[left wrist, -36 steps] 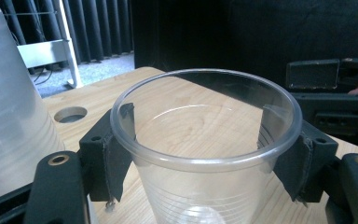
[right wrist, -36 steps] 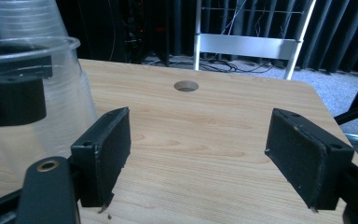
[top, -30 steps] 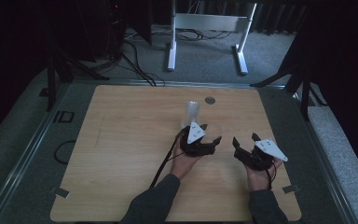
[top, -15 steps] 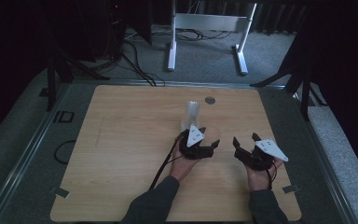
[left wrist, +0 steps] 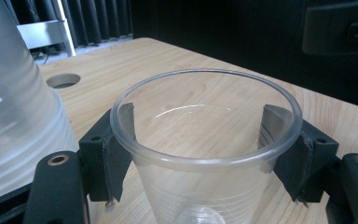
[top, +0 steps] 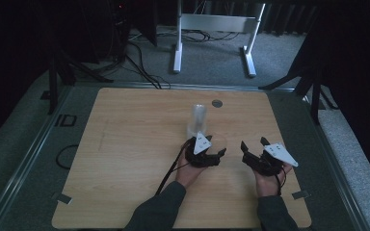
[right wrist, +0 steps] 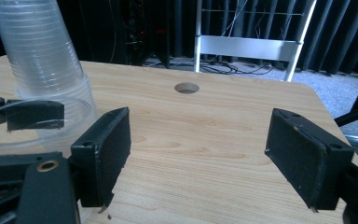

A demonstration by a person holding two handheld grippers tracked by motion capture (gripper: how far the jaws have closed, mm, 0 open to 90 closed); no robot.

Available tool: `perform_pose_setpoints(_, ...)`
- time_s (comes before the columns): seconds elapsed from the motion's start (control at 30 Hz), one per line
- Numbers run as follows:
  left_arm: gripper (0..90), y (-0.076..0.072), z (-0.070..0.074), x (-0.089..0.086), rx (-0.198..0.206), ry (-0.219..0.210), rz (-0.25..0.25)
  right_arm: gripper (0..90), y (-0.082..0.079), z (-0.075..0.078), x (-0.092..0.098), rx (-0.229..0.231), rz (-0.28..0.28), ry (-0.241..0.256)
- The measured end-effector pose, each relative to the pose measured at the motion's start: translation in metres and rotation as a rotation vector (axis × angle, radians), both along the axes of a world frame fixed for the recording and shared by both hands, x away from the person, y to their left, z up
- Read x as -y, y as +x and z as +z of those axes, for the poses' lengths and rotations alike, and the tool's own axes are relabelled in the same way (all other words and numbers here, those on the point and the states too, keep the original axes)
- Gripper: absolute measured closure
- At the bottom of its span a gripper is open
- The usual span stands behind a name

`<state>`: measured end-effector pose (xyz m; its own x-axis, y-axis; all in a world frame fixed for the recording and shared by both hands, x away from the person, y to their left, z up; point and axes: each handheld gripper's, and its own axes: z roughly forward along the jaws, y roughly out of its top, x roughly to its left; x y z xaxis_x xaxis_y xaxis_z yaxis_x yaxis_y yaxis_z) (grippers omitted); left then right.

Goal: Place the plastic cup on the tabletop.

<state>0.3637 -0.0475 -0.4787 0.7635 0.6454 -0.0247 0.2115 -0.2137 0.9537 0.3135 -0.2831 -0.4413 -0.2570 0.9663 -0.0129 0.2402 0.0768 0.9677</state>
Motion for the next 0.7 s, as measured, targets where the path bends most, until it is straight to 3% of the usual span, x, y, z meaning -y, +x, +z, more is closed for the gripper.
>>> perform_pose_setpoints(0.7, 25.5, -0.0040, -0.0095, 0.0017, -0.018, 0.021, 0.000, 21.9, 0.0003, -0.0002, -0.0006, 0.001, -0.002, -0.001)
